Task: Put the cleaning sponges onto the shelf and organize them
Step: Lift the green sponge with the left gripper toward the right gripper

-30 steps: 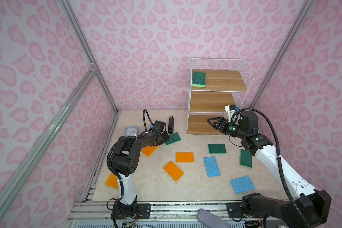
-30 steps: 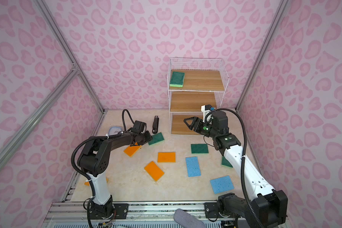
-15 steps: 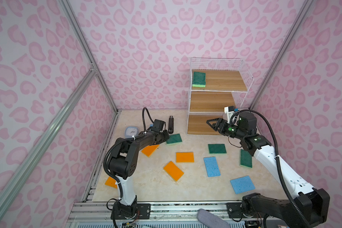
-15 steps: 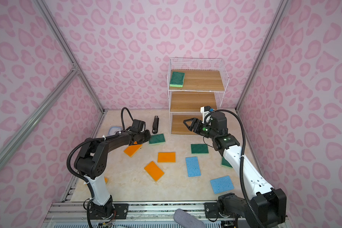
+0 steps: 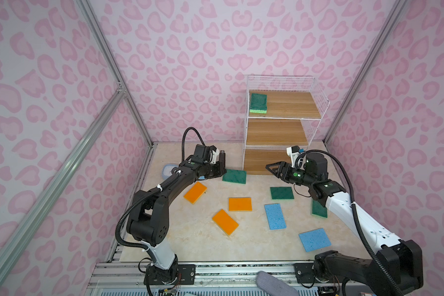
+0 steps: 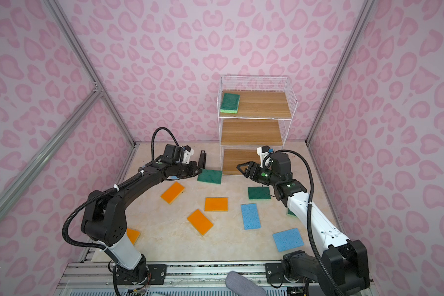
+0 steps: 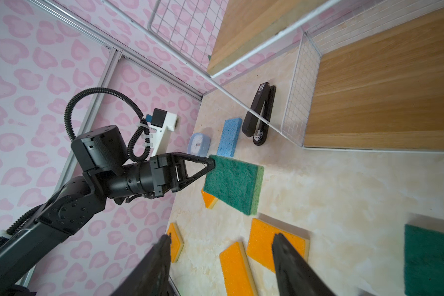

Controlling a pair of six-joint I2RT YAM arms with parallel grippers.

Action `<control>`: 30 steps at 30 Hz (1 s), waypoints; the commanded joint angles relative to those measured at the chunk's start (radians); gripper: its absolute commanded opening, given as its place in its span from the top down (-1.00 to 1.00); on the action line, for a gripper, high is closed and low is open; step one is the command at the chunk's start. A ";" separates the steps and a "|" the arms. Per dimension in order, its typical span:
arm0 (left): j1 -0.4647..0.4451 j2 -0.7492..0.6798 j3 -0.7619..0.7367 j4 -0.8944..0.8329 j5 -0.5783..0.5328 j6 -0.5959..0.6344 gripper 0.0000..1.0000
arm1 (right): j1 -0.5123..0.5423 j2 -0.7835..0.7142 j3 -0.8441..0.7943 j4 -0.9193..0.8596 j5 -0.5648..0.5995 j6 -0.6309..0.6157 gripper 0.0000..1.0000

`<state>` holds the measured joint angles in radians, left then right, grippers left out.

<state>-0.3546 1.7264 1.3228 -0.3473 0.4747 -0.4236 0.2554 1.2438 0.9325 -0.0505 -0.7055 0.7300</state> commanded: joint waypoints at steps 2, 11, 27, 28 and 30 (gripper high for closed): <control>0.002 -0.021 0.084 -0.112 0.135 0.113 0.92 | 0.007 0.035 -0.008 0.072 -0.079 0.004 -0.32; -0.001 0.005 0.195 -0.196 0.215 0.164 0.92 | 0.063 0.133 0.049 0.099 -0.152 -0.021 -0.30; -0.001 0.035 0.312 -0.273 0.287 0.210 0.92 | 0.072 0.251 0.144 0.110 -0.175 -0.024 -0.05; -0.002 0.038 0.317 -0.275 0.289 0.210 0.92 | 0.072 0.253 0.147 0.113 -0.177 -0.019 -0.03; -0.002 0.041 0.324 -0.275 0.292 0.209 0.92 | 0.073 0.256 0.149 0.123 -0.180 -0.011 0.02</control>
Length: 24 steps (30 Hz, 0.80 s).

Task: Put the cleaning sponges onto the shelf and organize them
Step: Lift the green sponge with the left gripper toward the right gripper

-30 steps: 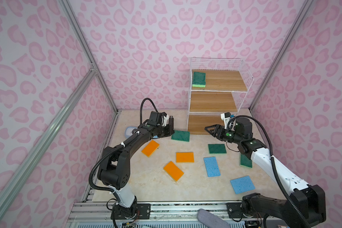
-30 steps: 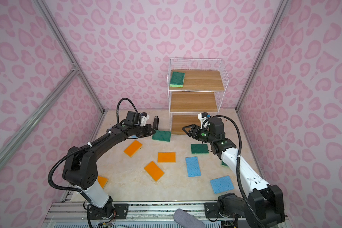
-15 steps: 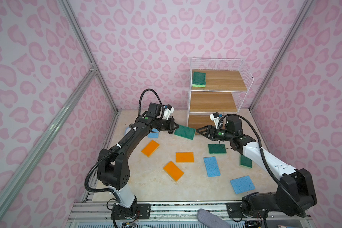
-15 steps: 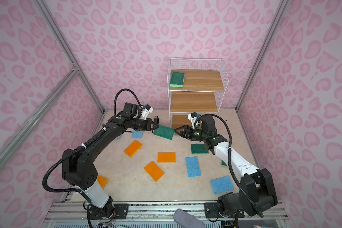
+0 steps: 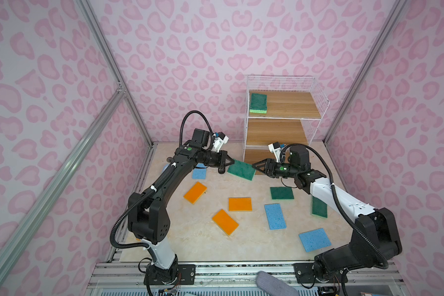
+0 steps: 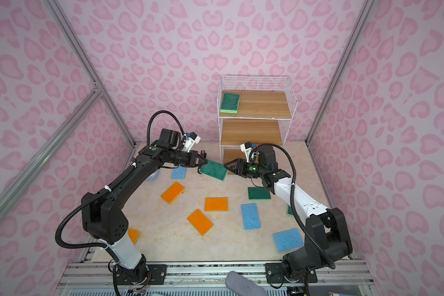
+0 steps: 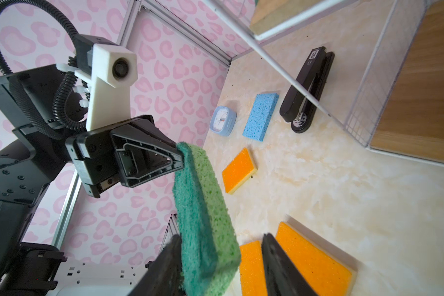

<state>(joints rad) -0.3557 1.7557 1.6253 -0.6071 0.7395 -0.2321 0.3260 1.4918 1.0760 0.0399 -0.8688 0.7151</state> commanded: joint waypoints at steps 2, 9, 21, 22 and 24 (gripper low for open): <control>0.000 0.013 0.030 -0.015 0.027 0.014 0.92 | 0.005 0.013 0.013 0.035 -0.021 0.006 0.11; 0.000 0.018 0.047 -0.014 0.037 0.010 0.92 | 0.009 0.013 0.020 0.038 -0.024 0.018 0.62; 0.000 -0.017 0.056 0.010 -0.059 -0.041 -0.95 | 0.032 -0.067 0.038 0.005 0.009 0.035 1.00; -0.001 -0.028 0.051 0.014 -0.076 -0.043 -0.95 | 0.032 -0.079 0.042 -0.003 0.014 0.034 1.00; 0.001 -0.052 0.032 0.024 -0.116 -0.046 -0.95 | 0.031 -0.109 0.049 -0.026 0.030 0.037 1.00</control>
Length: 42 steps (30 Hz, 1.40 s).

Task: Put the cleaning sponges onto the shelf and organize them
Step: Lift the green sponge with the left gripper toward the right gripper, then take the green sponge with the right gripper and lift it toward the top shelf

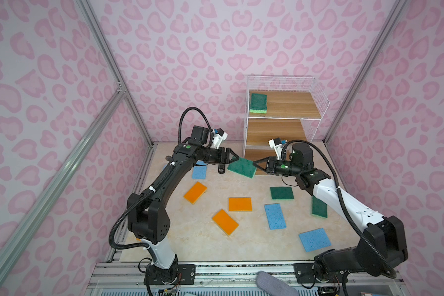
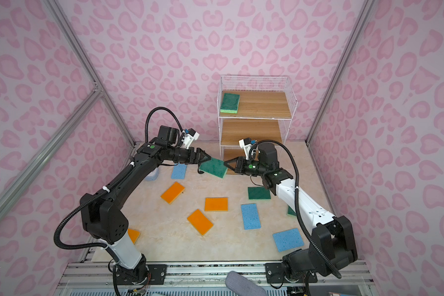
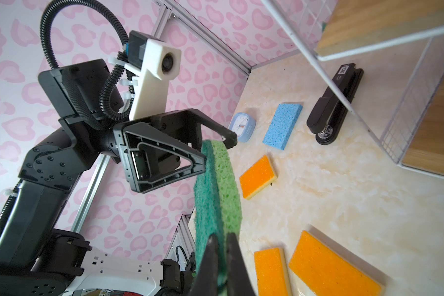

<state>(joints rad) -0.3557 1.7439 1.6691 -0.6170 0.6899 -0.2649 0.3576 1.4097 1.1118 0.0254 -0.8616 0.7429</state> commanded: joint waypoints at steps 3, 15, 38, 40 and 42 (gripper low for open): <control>0.001 -0.088 -0.050 0.052 -0.143 -0.024 -0.95 | 0.001 -0.080 0.031 -0.061 0.061 0.010 1.00; 0.001 -0.332 -0.214 0.095 -0.432 -0.112 -0.95 | -0.009 -0.307 0.153 -0.309 0.337 -0.012 1.00; -0.040 -0.527 -0.486 0.171 -0.557 -0.190 -0.99 | -0.165 -0.070 0.584 -0.296 0.598 0.146 1.00; -0.042 -0.530 -0.488 0.171 -0.553 -0.188 -1.00 | -0.164 -0.023 0.636 -0.310 0.623 0.146 1.00; -0.043 -0.531 -0.492 0.170 -0.551 -0.185 -1.00 | -0.165 0.027 0.687 -0.326 0.647 0.144 1.00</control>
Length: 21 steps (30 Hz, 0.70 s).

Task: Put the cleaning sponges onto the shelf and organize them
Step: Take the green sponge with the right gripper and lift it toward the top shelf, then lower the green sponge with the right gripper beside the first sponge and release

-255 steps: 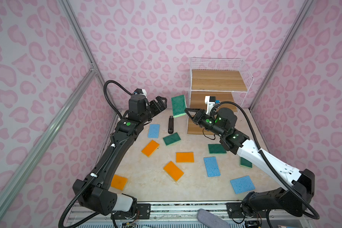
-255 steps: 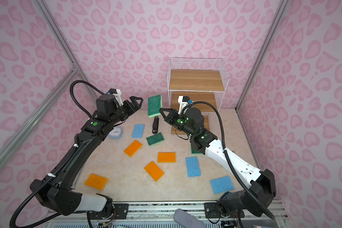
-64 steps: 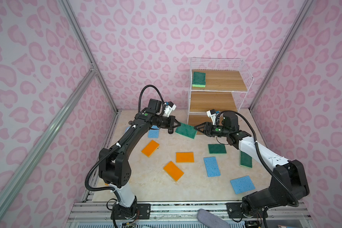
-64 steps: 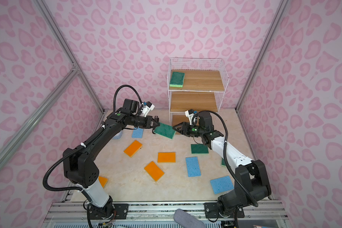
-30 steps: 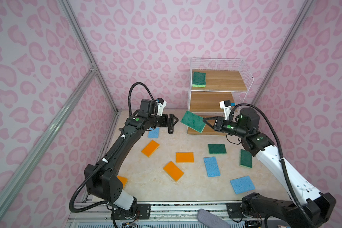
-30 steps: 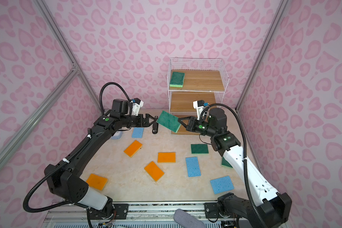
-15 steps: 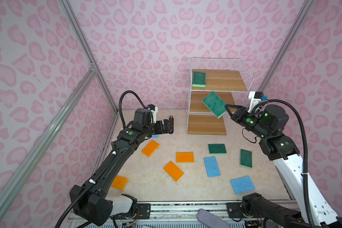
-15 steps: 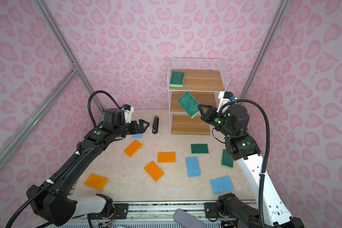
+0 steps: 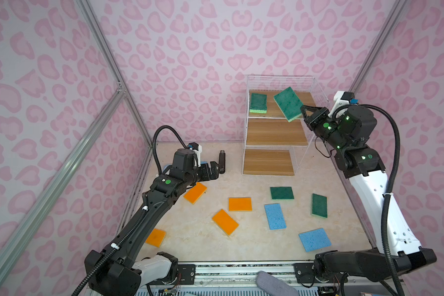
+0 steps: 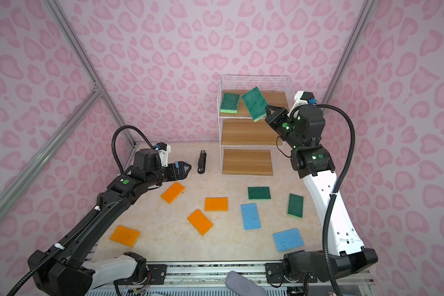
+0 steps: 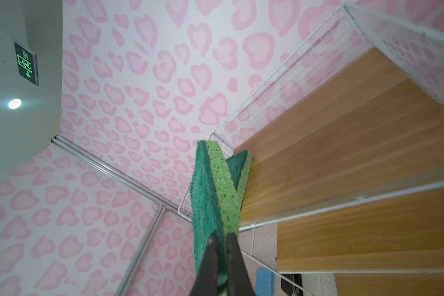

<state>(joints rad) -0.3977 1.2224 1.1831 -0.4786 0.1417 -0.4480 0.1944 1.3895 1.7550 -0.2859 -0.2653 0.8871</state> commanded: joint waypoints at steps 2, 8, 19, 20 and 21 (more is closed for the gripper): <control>-0.001 -0.009 -0.009 0.035 0.002 -0.002 -1.00 | -0.001 0.091 0.088 -0.032 0.068 0.000 1.00; -0.009 -0.004 -0.035 0.048 0.016 -0.003 -0.98 | 0.005 0.176 0.138 -0.018 0.144 0.024 1.00; -0.013 -0.006 -0.047 0.046 0.023 0.014 -0.98 | 0.040 0.354 0.347 -0.128 0.215 -0.001 1.00; -0.013 -0.006 -0.049 0.048 0.025 0.014 -0.97 | 0.040 0.368 0.359 -0.136 0.215 0.003 1.00; -0.013 -0.007 -0.051 0.048 0.027 0.014 -0.97 | 0.041 0.379 0.371 -0.143 0.217 0.006 1.00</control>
<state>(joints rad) -0.4122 1.2217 1.1381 -0.4664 0.1581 -0.4431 0.2348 1.7390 2.1014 -0.3985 -0.0734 0.8967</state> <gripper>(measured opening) 0.991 0.057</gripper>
